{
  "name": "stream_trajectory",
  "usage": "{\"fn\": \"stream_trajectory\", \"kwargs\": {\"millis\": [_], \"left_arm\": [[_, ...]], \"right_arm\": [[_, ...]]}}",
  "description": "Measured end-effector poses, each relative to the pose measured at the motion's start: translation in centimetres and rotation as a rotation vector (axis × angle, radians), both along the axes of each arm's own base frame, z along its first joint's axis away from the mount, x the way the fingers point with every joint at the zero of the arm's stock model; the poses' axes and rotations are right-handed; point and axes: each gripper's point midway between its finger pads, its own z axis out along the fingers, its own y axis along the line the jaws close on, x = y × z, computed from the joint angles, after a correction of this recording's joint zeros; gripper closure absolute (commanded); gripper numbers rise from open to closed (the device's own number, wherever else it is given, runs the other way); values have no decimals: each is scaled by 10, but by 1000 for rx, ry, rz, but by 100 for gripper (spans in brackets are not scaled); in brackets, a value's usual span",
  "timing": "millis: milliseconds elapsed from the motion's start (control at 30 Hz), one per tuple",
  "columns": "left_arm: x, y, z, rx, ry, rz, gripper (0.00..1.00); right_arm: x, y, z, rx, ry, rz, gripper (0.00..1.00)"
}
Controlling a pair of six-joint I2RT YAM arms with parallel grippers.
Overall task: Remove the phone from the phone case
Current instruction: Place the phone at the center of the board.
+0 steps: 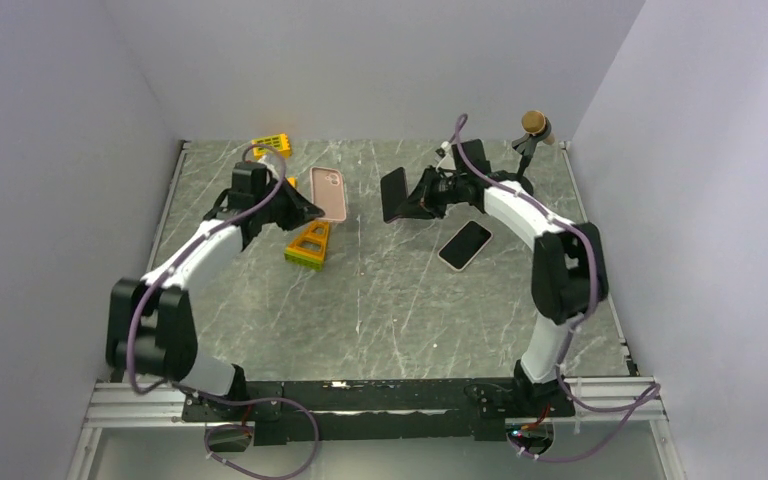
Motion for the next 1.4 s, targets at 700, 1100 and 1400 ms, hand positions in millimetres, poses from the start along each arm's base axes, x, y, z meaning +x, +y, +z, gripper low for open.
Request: {"fn": "stream_trajectory", "kwargs": {"millis": [700,1100,1400], "left_arm": [[181,-3,-81,102,-34,-110,100],[205,6,-133,67,68,-144,95],[203,6,-138,32,104,-150,95]], "right_arm": [[187,32,-106,15,-88,-70,100],[200,37,-132,79,-52,-69,97],[207,28,-140,-10,-25,-112,46]]}}
